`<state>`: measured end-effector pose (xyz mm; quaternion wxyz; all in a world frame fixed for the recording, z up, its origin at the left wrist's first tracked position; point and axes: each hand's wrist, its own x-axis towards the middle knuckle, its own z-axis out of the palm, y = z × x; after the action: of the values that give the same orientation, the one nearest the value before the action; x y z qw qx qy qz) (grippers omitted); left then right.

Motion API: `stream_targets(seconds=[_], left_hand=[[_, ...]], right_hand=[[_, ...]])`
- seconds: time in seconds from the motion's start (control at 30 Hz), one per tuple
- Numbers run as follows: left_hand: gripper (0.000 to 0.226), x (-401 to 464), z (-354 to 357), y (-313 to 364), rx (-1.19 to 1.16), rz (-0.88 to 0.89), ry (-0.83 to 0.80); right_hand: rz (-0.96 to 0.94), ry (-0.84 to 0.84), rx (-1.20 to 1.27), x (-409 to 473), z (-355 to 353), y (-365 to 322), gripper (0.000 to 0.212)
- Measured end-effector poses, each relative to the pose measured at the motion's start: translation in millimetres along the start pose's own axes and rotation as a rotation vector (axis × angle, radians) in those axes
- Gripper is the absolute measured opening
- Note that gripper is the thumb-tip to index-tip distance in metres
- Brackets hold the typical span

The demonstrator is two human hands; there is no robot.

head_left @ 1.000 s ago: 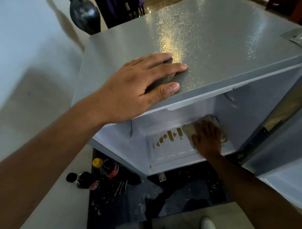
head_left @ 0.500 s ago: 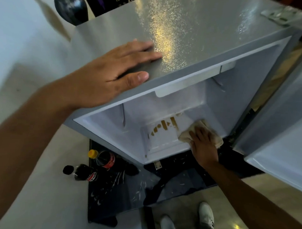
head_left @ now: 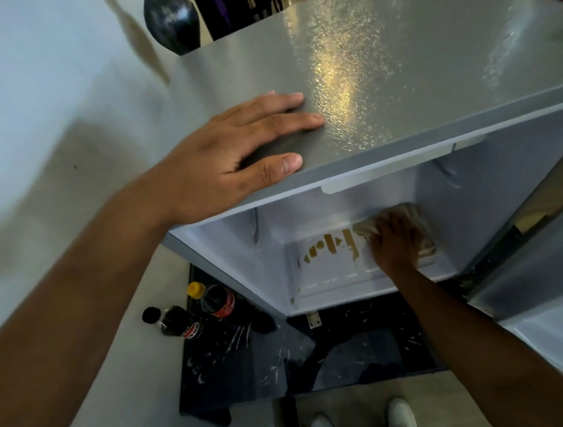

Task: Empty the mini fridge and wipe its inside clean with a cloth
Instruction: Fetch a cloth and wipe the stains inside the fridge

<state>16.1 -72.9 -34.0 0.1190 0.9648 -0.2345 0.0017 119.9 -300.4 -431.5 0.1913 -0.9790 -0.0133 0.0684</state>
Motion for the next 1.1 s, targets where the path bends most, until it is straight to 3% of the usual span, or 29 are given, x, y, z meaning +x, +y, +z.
stream_targets(seconds=[0.13,0.33,0.57,0.7,0.87,1.1], left_hand=[[0.054,-0.3,0.7,1.5,0.005,-0.001,0.011],[0.052,-1.3,-0.6,2.8,0.003,-0.001,0.017],[0.053,-1.0,0.1,1.7,0.004,0.009,0.019],[0.056,-0.4,0.4,0.2,0.035,0.022,0.004],[0.055,-0.9,0.2,-0.9,0.026,0.023,0.007],[0.055,-1.4,-1.6,-1.0,-0.004,0.002,0.012]], right_hand=[[0.055,0.043,0.035,-3.4,3.3,-29.5,0.046],[-0.136,-0.028,0.086,-27.7,24.8,-30.3,0.044],[-0.263,0.230,0.151,-76.2,47.8,33.6,0.041],[-0.199,0.307,0.273,-77.7,45.3,20.0,0.044],[-0.021,0.197,0.457,-39.9,22.7,-23.7,0.038],[-0.163,0.057,0.271,-2.5,17.2,-34.6,0.038]])
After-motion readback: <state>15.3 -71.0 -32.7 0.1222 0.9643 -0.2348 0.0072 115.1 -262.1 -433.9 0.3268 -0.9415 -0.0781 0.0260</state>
